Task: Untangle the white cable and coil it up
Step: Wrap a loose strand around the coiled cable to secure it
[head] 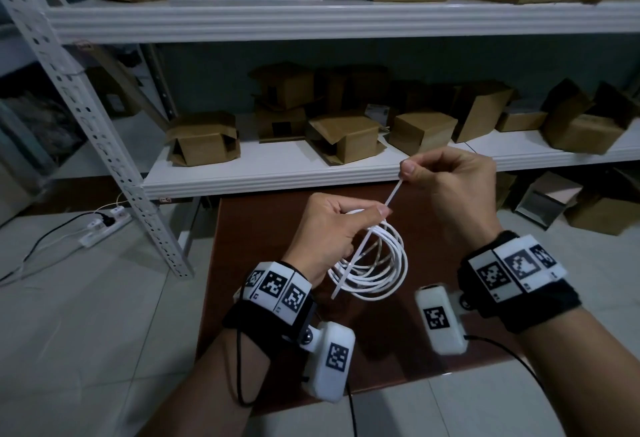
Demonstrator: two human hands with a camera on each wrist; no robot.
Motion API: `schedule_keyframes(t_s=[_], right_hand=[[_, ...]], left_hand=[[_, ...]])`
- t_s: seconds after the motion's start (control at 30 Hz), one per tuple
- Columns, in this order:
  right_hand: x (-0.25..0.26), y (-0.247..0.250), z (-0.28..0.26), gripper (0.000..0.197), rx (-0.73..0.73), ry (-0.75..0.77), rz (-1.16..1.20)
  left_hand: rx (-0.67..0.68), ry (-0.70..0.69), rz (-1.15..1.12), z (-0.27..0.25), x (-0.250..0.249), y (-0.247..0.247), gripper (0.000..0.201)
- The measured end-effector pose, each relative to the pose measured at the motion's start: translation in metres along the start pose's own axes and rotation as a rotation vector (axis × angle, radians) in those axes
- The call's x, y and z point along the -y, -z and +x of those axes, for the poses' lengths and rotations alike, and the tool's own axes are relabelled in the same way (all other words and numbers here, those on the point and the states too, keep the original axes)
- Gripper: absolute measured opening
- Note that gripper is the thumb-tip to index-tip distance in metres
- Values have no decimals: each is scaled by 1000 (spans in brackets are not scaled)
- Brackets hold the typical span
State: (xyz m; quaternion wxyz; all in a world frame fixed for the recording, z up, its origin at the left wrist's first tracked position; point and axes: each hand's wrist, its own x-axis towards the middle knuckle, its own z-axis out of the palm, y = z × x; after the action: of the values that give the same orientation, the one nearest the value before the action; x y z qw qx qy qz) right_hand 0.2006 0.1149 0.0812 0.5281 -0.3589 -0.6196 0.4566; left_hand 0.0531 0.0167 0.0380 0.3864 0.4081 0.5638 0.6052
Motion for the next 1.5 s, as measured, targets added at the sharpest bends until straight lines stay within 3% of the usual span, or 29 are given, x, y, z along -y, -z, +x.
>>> schedule_keyframes(t_s=[0.13, 0.3, 0.53, 0.63, 0.7, 0.8, 0.9, 1.0, 1.13, 1.3, 1.43, 1.5], right_hand=[[-2, -6, -7, 10, 46, -70, 55], [-3, -13, -13, 8, 293, -194, 94], [1, -6, -7, 15, 101, -174, 36], [-1, 11, 6, 9, -43, -163, 24], [-3, 16, 9, 9, -63, -166, 22], [-7, 11, 2, 23, 48, -208, 71], [-10, 6, -3, 36, 259, -278, 71], [-10, 0, -9, 35, 374, -338, 105], [-7, -4, -13, 8, 322, -272, 62], [3, 5, -7, 13, 131, -164, 26], [5, 11, -2, 3, 6, -154, 63], [2, 7, -5, 21, 26, -184, 101]], left_hand=[[-10, 11, -49, 3, 2, 3, 5], [-55, -48, -49, 5, -1, 7, 6], [-42, -117, 25, 2, 0, 2, 5], [-13, -151, 70, 2, 2, 2, 11], [-3, -156, 96, 1, 3, 3, 11], [-19, -145, 93, 0, 6, 5, 10], [-52, -162, 84, -1, 5, 8, 9], [-51, -180, 72, 0, 4, 10, 10], [-25, -182, 76, -1, 3, 10, 11], [24, -179, 129, -2, -1, 19, 11], [3, -194, 178, -3, -1, 25, 9], [-15, -199, 188, -4, 0, 24, 7]])
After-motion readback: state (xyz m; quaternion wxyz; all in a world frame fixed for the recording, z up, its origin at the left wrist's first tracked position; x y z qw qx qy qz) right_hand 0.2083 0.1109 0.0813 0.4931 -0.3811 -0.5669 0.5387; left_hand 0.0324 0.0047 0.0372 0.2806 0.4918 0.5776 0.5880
